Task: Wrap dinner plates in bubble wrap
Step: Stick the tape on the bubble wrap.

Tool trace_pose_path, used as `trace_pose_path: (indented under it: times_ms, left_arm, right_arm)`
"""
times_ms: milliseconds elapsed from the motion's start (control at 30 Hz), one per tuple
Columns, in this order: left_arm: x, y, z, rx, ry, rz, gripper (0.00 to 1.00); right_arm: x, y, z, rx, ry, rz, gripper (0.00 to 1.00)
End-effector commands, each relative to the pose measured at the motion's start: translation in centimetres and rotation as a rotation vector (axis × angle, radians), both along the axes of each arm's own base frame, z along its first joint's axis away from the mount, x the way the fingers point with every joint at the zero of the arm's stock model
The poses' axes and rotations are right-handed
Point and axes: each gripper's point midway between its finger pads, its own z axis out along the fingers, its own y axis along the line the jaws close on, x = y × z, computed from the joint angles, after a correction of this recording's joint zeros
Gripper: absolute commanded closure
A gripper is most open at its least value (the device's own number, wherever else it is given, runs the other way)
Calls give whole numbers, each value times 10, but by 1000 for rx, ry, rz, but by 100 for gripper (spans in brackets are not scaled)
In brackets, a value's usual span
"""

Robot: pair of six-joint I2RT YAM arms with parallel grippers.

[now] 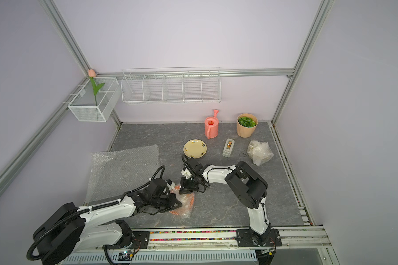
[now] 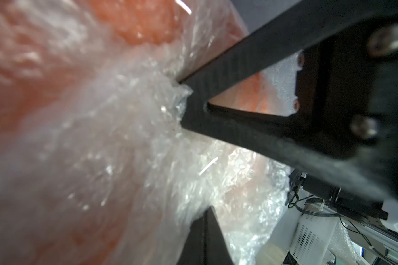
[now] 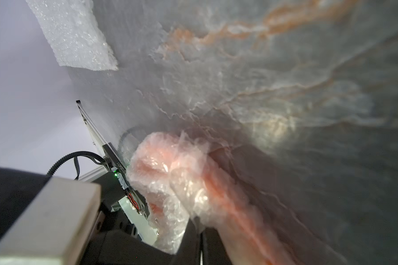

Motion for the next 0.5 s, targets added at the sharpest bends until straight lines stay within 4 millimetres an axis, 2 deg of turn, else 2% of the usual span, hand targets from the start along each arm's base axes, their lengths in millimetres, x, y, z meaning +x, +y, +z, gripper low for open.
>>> trace_pose_path:
  times_ms: [0,133,267,367,467]
  left_arm:
    - [-2,12,3,50,10,45,100]
    - [-4,35,4,164,19,97,100]
    - [-4,59,-9,281,15,146,100]
    - [-1,59,-17,278,10,166,100]
    - [1,58,-23,275,20,182,100]
  right_arm:
    - [-11,-33,-41,-165,36,-24,93]
    - [-11,-36,-42,-182,22,-14,93]
    - [-10,-34,-38,-169,16,-5,93]
    - [-10,-27,-22,-129,1,8,92]
    - [-14,-20,5,-85,-24,29,84]
